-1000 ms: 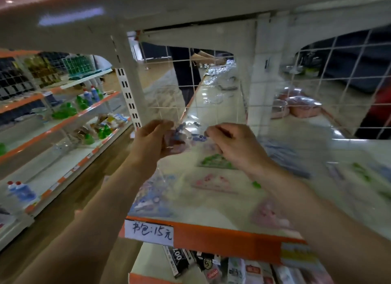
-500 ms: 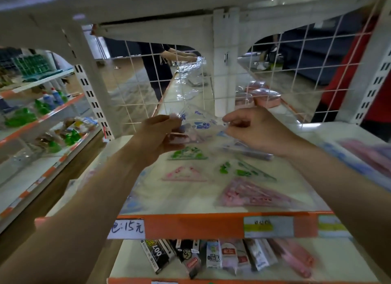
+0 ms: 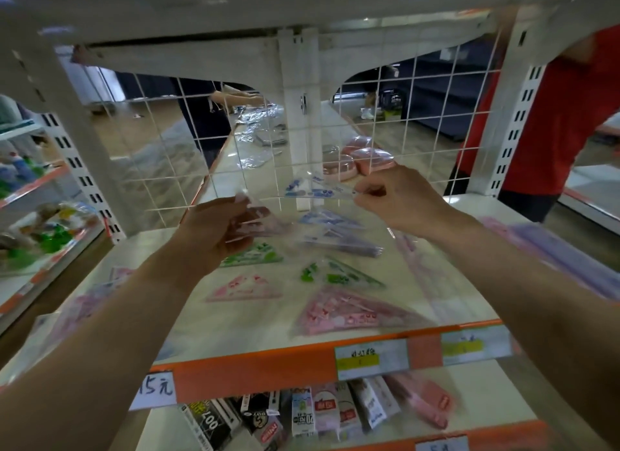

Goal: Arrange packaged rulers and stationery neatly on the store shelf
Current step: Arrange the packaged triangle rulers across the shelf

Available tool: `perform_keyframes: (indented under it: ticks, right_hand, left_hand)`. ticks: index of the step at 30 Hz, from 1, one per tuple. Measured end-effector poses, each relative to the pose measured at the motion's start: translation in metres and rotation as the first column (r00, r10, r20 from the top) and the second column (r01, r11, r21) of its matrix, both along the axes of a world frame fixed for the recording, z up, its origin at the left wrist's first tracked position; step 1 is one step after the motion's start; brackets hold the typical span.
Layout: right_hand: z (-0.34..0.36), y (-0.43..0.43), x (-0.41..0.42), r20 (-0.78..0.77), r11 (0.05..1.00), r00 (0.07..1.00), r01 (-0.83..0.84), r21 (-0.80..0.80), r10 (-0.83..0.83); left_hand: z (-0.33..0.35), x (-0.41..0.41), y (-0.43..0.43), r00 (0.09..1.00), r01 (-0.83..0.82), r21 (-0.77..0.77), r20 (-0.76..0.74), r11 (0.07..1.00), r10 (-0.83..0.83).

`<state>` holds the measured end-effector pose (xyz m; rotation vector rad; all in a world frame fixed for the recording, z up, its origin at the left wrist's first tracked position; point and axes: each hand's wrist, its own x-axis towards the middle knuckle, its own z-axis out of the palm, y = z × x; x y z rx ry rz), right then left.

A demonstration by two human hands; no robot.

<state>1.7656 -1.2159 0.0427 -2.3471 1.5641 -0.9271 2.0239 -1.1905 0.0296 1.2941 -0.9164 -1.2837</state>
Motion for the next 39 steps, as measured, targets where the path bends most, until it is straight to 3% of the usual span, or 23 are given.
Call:
perform_keyframes:
  ticks: [5,15,22,35,37,39]
  right_hand:
    - [-0.016,-0.021,0.001,-0.066,0.994,0.996,0.072,0.080,-0.067]
    - [-0.047,-0.071,0.011,-0.201,0.962,0.957,0.237,0.135,-0.207]
    - [-0.060,-0.084,0.013,-0.228,0.952,0.952,0.249,0.179,-0.206]
    - [-0.060,-0.078,0.015,-0.354,0.942,0.909,0.293,0.162,-0.222]
    - [-0.056,-0.074,0.015,-0.334,0.955,0.919,0.265,0.137,-0.207]
    - [-0.049,-0.067,0.018,-0.200,0.980,0.968,0.175,0.099,-0.152]
  left_hand:
    - [-0.002,0.001,-0.010,0.997,-0.074,0.049,-0.017,0.996,0.075]
    - [-0.009,-0.007,-0.036,0.993,-0.068,0.053,-0.095,0.996,0.073]
    - [-0.013,-0.004,-0.041,0.981,-0.112,0.073,-0.150,0.991,0.121]
    - [-0.013,-0.011,-0.041,0.992,-0.096,0.048,-0.071,0.994,0.100]
    - [-0.012,-0.011,-0.039,0.993,-0.068,0.041,-0.097,0.997,0.071]
    - [-0.011,-0.011,-0.038,0.992,-0.027,0.024,-0.127,0.999,0.030]
